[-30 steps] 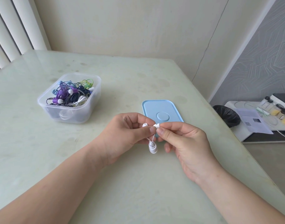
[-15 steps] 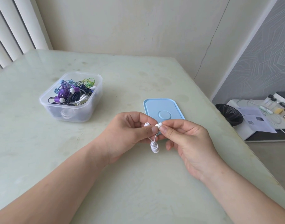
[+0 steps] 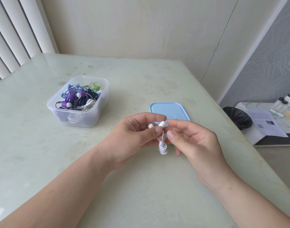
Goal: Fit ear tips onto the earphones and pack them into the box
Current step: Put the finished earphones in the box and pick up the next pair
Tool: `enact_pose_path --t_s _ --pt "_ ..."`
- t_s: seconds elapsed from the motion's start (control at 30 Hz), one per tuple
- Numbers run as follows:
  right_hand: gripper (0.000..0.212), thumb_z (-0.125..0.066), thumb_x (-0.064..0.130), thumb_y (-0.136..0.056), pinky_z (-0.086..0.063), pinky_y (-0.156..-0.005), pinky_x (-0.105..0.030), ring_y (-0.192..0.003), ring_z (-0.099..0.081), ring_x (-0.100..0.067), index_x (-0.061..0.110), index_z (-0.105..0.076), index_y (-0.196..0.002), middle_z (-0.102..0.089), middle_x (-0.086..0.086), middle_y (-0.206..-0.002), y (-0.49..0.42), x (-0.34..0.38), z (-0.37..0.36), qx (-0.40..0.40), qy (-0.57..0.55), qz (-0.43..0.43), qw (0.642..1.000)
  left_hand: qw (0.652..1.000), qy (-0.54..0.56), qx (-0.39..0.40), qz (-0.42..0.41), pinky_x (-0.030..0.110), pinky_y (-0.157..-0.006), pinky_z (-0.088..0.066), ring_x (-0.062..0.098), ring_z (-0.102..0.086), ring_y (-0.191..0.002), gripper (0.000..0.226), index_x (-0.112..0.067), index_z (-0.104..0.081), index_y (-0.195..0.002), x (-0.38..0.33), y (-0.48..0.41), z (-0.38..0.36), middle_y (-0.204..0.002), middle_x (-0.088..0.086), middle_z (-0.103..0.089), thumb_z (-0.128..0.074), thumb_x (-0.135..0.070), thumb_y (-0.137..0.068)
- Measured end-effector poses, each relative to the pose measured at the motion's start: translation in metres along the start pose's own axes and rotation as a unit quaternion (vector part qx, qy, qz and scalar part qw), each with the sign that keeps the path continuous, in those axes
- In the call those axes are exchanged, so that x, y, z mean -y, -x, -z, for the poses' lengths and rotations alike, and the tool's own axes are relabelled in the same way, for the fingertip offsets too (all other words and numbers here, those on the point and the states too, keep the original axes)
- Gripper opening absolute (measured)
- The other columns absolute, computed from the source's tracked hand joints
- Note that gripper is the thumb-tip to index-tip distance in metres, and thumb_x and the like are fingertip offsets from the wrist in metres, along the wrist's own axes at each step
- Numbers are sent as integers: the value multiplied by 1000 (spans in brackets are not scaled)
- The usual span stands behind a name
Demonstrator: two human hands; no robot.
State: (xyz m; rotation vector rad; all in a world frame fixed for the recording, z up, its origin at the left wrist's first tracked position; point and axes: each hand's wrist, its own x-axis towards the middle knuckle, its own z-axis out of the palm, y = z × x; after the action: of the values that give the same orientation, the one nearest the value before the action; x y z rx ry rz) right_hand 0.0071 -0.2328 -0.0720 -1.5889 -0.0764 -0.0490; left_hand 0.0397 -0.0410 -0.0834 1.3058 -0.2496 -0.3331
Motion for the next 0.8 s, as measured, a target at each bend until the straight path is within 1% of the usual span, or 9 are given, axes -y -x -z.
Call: enact_pose_path --t_s 0.03,0.1,0.2,0.27,0.37,0.4,0.53,0.67,0.8 --pt "29 -78 14 -85 -52 -64 -21 -83 -74 -15 18 -73 -113 -79 -3 -99 1 1 -1 1 3 -6 1000 1000 13 -11 3 36 -87 -59 23 -72 -87 24 -7 -70 -121 -1 0 0 -90 11 -71 -64 -6 -98" --pt "39 -87 25 -74 -59 -75 -33 -89 -73 -21 24 -73 -111 -79 2 -101 2 1 -3 8 45 -11 999 998 48 -26 8 33 -83 -59 24 -69 -83 26 -4 -67 -122 -5 -1 1 -88 11 -70 -64 -5 -97" --pt "31 -89 19 -77 -59 -89 -50 -91 -71 -28 29 -78 -104 -78 4 -100 3 -2 -9 39 117 2 992 994 100 -48 13 32 -79 -60 26 -69 -79 26 -4 -67 -120 -9 -1 0 -91 18 -67 -65 -4 -94" --pt "22 -84 15 -83 -60 -86 -47 -87 -71 -28 27 -79 -102 -78 2 -95 3 -4 -13 39 117 7 992 992 108 -65 9 33 -78 -61 24 -69 -75 22 -7 -69 -116 -10 0 -1 -88 16 -67 -66 -3 -94" --pt "12 -74 11 -92 -52 -63 -18 -69 -68 -12 20 -80 -97 -77 -7 -85 4 2 -14 27 68 -8 997 992 83 -97 4 35 -79 -60 28 -73 -81 20 -8 -68 -115 -10 0 -2 -94 19 -69 -67 -4 -96" --pt "12 -71 13 -94 -48 -59 -15 -65 -65 -10 19 -80 -97 -77 -10 -84 5 4 -14 22 59 -17 998 993 61 -105 3 37 -81 -61 32 -74 -85 19 -8 -67 -115 -11 1 -1 -96 21 -70 -68 -4 -97" --pt "10 -70 22 -97 -46 -56 -34 -65 -66 -19 20 -78 -101 -76 -9 -80 -1 7 -16 -20 13 -47 999 991 -19 -128 31 39 -79 -61 38 -77 -90 17 -6 -60 -112 -13 2 -1 -93 18 -68 -68 -6 -98" --pt "7 -72 20 -95 -47 -53 -33 -63 -65 -22 16 -78 -97 -75 -10 -77 -16 20 -27 -40 -2 -64 997 987 -47 -151 22 38 -77 -60 35 -78 -90 18 -1 -58 -113 -23 6 -4 -103 20 -61 -67 -5 -98" --pt "6 -73 11 -93 -57 -57 -29 -65 -68 -20 11 -78 -96 -76 -11 -77 -38 36 -51 -29 -35 -68 997 982 -85 -168 1 46 -95 -60 27 -78 -91 35 -17 -66 -120 -44 5 2 -113 13 -68 -77 -22 -87"
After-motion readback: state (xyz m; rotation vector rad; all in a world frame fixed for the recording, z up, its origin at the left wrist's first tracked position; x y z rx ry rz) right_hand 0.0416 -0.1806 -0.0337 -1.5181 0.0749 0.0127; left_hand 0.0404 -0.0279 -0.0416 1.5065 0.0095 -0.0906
